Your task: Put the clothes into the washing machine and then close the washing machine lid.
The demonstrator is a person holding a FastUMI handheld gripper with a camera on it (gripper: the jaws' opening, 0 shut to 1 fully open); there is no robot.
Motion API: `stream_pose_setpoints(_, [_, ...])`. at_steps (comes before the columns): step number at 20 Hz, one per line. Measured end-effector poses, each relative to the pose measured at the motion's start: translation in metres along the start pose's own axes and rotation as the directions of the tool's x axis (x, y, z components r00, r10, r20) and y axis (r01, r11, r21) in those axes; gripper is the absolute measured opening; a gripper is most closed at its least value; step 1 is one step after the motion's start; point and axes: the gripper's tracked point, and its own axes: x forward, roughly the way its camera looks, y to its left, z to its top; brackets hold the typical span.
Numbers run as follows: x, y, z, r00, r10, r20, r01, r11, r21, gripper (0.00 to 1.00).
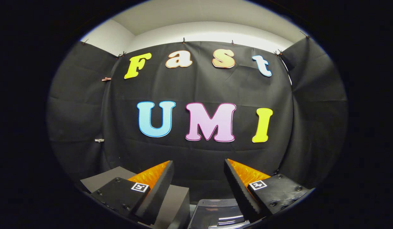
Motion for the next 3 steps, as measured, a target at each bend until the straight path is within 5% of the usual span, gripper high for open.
stream_pose_setpoints(3, [-0.0009, 0.0059, 0.0014, 1.000, 0.004, 0.007, -0.004, 1.000, 0.027, 0.98])
